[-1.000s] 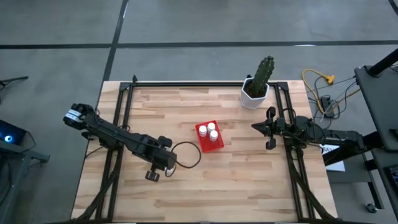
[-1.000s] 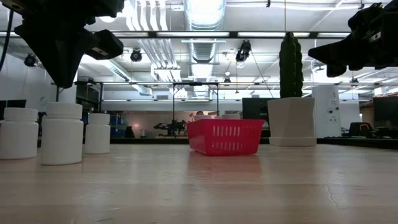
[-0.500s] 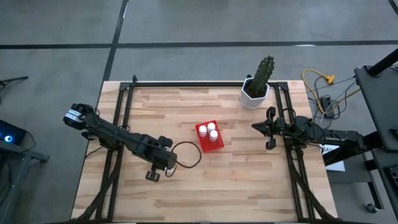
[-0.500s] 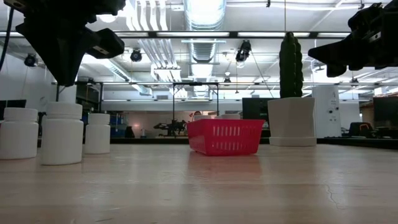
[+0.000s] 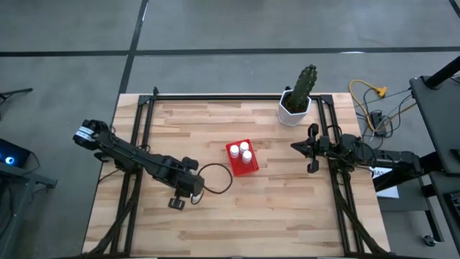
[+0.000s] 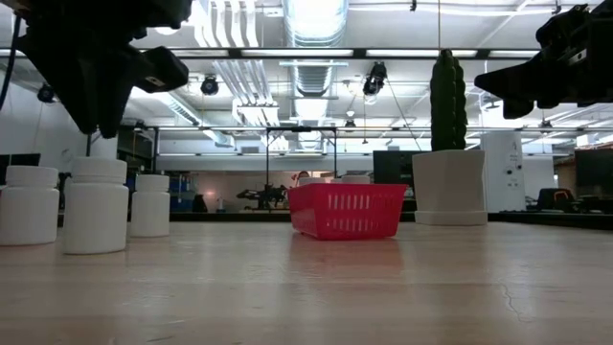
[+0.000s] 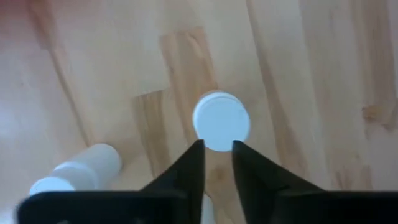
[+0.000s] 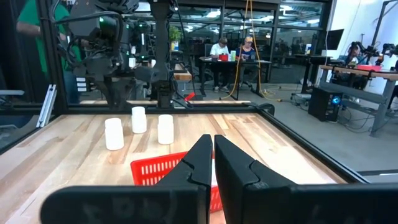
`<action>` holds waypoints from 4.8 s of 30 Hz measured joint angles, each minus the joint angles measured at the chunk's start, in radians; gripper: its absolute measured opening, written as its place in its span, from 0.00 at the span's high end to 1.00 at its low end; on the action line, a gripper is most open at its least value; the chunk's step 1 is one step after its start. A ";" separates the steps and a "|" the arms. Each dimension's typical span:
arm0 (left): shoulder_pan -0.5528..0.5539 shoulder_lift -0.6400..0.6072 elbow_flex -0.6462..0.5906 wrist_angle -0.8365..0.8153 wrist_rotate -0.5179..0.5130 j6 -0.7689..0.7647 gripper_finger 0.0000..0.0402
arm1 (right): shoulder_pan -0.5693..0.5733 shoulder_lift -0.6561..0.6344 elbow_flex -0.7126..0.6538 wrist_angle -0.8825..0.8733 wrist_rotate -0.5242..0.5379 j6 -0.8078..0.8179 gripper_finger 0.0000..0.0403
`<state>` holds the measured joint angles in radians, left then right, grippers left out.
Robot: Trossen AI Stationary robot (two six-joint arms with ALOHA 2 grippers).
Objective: Pick and place pill bottles into a basket
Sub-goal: Put the bottom right white pill bottle into the red bin
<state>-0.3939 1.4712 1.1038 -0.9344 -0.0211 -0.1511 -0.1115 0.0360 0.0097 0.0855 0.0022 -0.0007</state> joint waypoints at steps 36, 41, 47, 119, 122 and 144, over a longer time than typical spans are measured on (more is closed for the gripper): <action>-0.001 0.092 -0.002 0.046 -0.005 -0.020 0.43 | 0.000 0.000 0.000 0.000 0.000 0.000 0.98; -0.002 0.101 -0.002 0.079 0.000 -0.048 0.43 | 0.000 0.000 0.000 0.000 0.000 0.000 0.98; -0.006 0.122 -0.013 0.080 0.017 -0.052 0.43 | 0.000 0.000 0.000 0.000 0.000 0.000 0.98; 0.168 0.146 0.221 -0.004 0.046 0.136 0.65 | 0.000 0.000 0.000 0.000 0.000 0.000 0.98; 0.193 0.146 0.241 -0.004 0.046 0.157 0.65 | 0.000 0.000 0.000 0.000 0.000 0.000 0.98; 0.273 0.146 0.267 -0.019 0.048 0.244 0.65 | 0.000 0.000 0.000 0.000 0.000 0.000 0.98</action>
<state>-0.1208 1.6169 1.3704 -0.9531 0.0265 0.0929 -0.1113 0.0360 0.0097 0.0853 0.0021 -0.0007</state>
